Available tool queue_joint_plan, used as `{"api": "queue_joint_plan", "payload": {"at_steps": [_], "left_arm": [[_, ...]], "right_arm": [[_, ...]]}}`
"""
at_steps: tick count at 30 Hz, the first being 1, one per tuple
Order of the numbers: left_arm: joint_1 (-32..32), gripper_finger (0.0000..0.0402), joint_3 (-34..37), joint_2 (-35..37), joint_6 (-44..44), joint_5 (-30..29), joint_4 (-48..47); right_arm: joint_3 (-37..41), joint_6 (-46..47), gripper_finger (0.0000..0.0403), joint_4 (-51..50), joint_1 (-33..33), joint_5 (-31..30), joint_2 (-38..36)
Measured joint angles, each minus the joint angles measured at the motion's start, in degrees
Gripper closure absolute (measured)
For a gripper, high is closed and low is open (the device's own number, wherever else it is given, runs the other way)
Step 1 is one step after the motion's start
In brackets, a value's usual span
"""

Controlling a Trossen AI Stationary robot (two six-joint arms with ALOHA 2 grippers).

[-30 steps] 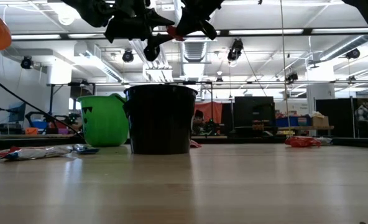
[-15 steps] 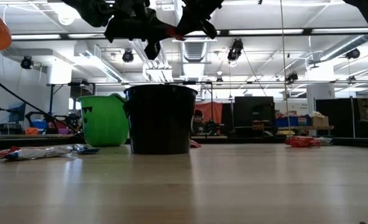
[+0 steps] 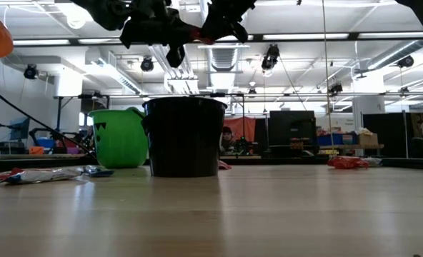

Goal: Sort candy
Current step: Put the red candy pack into the orange bucket

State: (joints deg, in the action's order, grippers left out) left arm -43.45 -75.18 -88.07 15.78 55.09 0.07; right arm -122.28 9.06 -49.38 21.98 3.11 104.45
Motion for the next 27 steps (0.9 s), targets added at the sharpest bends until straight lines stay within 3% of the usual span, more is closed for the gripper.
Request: {"api": "queue_joint_plan", "payload": {"at_steps": [5,10,18,27], "left_arm": [[0.0,0.0400,0.0,0.1,0.1,0.3,0.1],[0.0,0.0400,0.0,0.5,-0.2,1.9,-0.8],[0.0,0.0400,0.0,4.8,-5.1,3.2,-6.3],[0.3,0.0400,0.0,10.5,-13.1,3.0,-21.5]], "right_arm": [[-0.6,-0.1,0.0249,0.1,0.0,-0.2,-0.1],[-3.5,-1.1,0.0219,-2.3,0.1,-0.3,-0.1],[-8.9,-3.0,0.0213,-8.3,0.6,-6.0,-0.3],[-9.7,-3.8,0.0211,-10.4,1.6,-7.9,-0.3]]}}
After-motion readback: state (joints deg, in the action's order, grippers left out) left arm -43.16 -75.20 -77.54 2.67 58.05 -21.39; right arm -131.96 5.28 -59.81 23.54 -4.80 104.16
